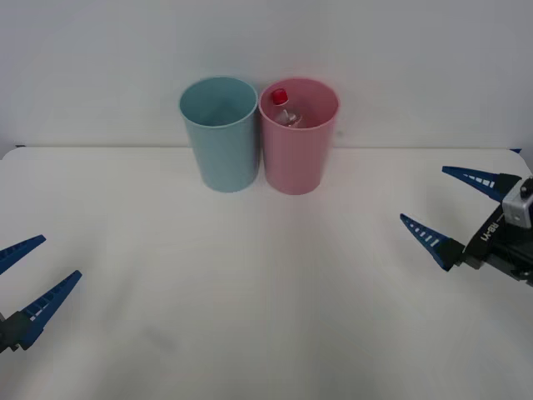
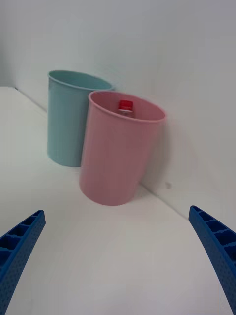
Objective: Grasp the object on the table and drop it into the matching bin: aluminum can to the light blue bin, PET bottle to the pink bin.
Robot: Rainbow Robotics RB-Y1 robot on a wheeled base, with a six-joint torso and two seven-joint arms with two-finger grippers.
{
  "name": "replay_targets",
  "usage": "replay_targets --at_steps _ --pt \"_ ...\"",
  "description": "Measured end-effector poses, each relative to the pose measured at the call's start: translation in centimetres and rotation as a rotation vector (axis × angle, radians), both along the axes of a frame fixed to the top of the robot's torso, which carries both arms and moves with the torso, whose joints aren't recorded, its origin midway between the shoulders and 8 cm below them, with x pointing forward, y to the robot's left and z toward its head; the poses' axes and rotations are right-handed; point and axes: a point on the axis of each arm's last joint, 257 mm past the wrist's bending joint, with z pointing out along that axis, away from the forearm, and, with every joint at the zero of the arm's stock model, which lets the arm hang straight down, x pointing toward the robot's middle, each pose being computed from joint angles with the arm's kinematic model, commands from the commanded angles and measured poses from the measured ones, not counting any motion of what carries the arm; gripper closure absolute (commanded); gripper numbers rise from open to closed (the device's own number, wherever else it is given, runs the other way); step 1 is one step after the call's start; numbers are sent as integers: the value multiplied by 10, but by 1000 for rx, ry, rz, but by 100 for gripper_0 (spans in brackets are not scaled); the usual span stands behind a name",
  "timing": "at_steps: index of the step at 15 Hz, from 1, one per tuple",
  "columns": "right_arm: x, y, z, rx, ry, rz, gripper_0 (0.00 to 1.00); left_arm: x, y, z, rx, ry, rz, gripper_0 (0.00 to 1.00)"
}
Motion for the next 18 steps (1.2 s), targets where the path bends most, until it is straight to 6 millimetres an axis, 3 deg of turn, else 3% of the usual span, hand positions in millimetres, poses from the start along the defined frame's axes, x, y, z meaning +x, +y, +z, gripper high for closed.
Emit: replay_targets --at_steps 6,13,18 --pt "-69 -51 -39 -99 5 -48 0 0 0 0 0 0 0 0" --pt "-120 -58 -51 2 79 -36 0 0 0 0 0 0 0 0" --pt "-127 -53 -56 27 105 -23 0 0 0 0 0 0 0 0"
